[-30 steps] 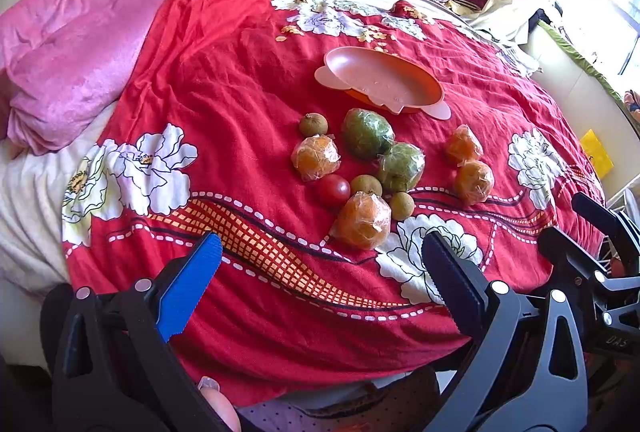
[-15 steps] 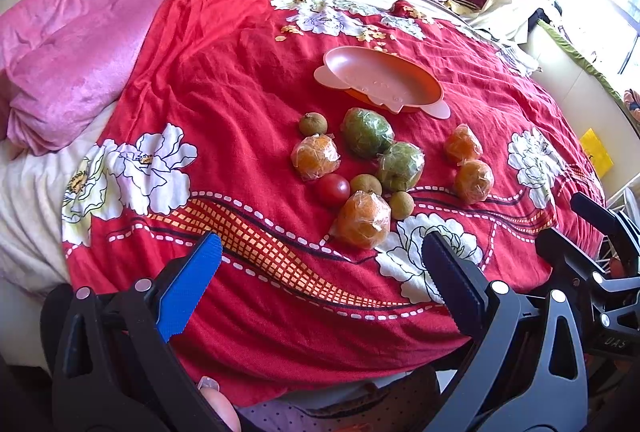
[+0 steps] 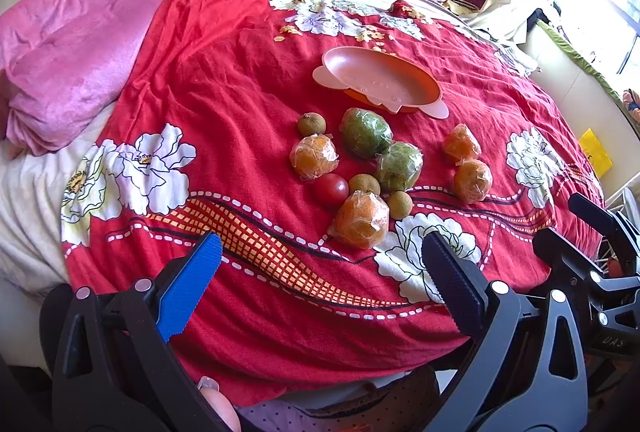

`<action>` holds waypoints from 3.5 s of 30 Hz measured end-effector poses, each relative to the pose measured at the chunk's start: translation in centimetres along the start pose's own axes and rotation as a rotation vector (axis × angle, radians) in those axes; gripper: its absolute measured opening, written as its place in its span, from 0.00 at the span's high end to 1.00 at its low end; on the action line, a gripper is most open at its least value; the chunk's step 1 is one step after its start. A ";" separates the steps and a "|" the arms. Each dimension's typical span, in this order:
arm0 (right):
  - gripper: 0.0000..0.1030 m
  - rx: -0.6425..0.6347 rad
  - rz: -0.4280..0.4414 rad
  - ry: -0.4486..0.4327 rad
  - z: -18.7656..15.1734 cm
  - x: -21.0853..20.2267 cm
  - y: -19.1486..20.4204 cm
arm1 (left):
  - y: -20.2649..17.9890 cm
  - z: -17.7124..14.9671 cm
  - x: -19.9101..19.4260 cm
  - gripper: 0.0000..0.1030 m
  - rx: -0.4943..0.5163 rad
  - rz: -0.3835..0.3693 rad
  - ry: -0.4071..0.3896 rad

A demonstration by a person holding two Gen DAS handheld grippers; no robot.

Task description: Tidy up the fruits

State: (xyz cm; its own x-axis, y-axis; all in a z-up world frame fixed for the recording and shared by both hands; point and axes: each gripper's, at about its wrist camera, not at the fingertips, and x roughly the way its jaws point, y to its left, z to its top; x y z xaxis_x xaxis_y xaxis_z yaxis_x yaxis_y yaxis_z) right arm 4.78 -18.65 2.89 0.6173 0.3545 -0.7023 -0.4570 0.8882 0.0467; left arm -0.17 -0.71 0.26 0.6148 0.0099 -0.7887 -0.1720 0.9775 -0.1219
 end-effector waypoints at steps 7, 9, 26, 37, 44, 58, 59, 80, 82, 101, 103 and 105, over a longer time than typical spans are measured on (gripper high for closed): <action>0.04 0.001 0.000 0.003 -0.1 0.1 0.0 | -0.1 0.0 0.0 0.08 0.002 -0.004 -0.001; 0.04 0.001 0.000 0.002 -0.2 0.1 0.0 | -0.2 -0.1 0.0 0.08 0.002 -0.003 0.000; 0.04 0.001 -0.001 0.007 -0.2 0.3 -0.1 | -0.1 -0.4 0.8 0.08 0.008 -0.008 0.024; 0.04 0.009 -0.014 0.038 0.7 2.5 -1.5 | 0.5 -0.1 2.6 0.08 -0.012 -0.078 0.068; 0.04 -0.012 -0.008 0.101 1.1 5.5 -1.9 | -0.5 0.2 4.5 0.16 0.059 -0.113 0.089; 0.25 -0.013 0.051 0.154 1.6 9.1 -2.8 | -1.5 0.7 7.2 0.61 0.097 -0.178 0.143; 0.30 -0.015 0.061 0.159 1.6 9.3 -2.8 | -1.4 0.8 7.3 0.62 0.095 -0.179 0.143; 0.59 0.015 0.182 0.135 2.8 8.4 -3.2 | -0.7 2.8 5.9 0.68 0.073 -0.292 0.122; 0.59 0.007 0.187 0.119 3.5 8.0 -3.2 | -0.5 3.9 5.6 0.68 0.064 -0.304 0.109; 0.59 -0.036 0.186 0.056 8.9 10.6 -3.5 | 1.0 12.4 8.6 0.68 0.003 -0.304 0.073; 0.59 -0.044 0.183 0.054 9.2 10.9 -3.4 | 0.9 13.3 9.1 0.68 0.009 -0.301 0.078; 0.59 -0.050 0.179 0.054 9.5 11.2 -3.4 | 0.7 14.0 9.8 0.68 0.018 -0.305 0.089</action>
State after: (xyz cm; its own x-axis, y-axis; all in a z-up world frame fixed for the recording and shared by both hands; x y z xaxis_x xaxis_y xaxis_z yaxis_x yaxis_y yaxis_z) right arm 19.34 -14.95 1.60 0.4886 0.4881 -0.7232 -0.5885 0.7963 0.1399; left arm 16.52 3.08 0.92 0.5658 -0.3018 -0.7673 0.0241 0.9362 -0.3505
